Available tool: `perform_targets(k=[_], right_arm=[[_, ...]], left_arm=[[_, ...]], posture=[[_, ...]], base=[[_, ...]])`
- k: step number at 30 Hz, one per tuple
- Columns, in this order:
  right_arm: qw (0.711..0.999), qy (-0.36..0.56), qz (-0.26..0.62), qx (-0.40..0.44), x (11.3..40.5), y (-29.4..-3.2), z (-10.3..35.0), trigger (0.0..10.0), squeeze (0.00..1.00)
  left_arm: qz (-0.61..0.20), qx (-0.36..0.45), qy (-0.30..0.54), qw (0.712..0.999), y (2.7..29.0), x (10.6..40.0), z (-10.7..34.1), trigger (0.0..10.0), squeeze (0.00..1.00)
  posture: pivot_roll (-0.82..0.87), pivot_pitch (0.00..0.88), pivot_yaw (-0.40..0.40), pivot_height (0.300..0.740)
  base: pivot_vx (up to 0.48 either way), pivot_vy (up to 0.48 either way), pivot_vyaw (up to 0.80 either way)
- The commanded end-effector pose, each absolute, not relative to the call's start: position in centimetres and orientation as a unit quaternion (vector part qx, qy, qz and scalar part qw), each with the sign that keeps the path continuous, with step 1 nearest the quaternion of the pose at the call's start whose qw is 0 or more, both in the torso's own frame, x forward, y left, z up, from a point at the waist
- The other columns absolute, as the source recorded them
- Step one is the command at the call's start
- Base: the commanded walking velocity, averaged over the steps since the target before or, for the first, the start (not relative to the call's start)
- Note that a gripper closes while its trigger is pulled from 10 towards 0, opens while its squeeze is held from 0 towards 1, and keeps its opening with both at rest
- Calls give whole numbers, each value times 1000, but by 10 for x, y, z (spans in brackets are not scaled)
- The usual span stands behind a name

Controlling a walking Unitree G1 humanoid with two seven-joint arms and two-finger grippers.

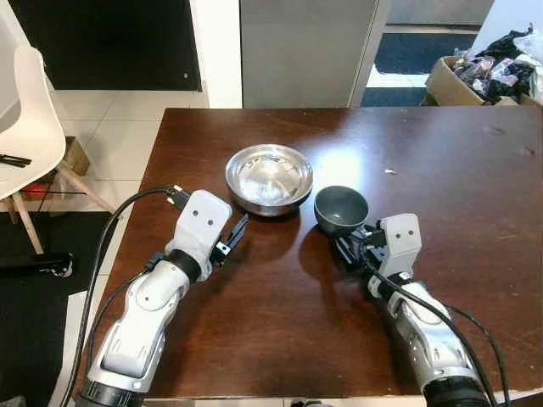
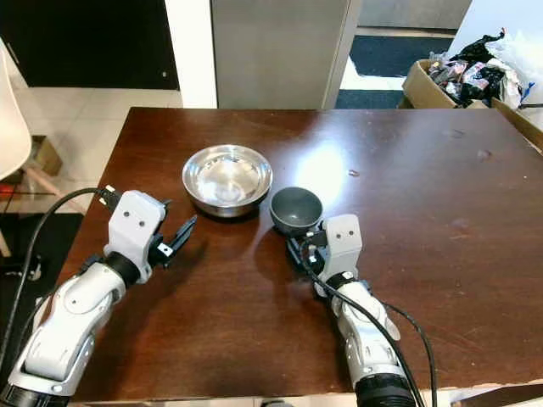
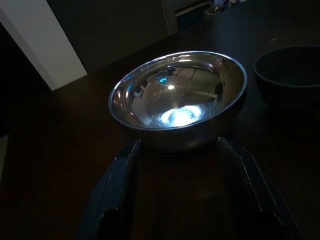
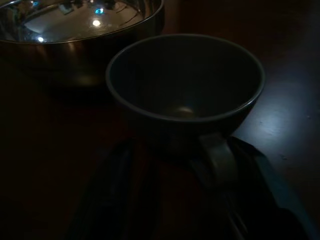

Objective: Setting the table

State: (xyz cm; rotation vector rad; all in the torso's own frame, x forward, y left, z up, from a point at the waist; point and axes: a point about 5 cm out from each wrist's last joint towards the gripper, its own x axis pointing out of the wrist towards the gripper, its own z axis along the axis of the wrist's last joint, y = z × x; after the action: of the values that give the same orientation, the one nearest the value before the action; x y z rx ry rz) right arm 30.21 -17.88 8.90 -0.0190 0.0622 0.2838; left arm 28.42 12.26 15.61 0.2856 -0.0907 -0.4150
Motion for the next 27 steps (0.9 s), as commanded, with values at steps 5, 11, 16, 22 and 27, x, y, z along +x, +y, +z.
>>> perform_targets(k=[5,11,16,22,27], right_arm=[[988,30,155,4,303,-174,87,0,0],[987,29,155,8,302,-174,86,0,0],[987,24,157,18,301,-174,87,0,0],[990,10,141,30,301,-176,92,0,0],[992,-7,121,38,300,-179,100,0,0]], left_arm=[[-199,142,-36,969,126,281,154,10000,0],[-199,142,-34,969,125,281,154,10000,0],[-199,141,-32,969,124,281,154,10000,0],[-198,138,-29,970,123,280,151,10000,0],[-198,138,-25,970,123,280,149,10000,0]], posture=[[-38,21,71,740],[-42,25,70,740],[-45,26,65,740],[-52,28,60,740],[-64,33,55,740]], base=[[0,0,0],[0,0,0],[0,0,0],[0,0,0],[0,0,0]])
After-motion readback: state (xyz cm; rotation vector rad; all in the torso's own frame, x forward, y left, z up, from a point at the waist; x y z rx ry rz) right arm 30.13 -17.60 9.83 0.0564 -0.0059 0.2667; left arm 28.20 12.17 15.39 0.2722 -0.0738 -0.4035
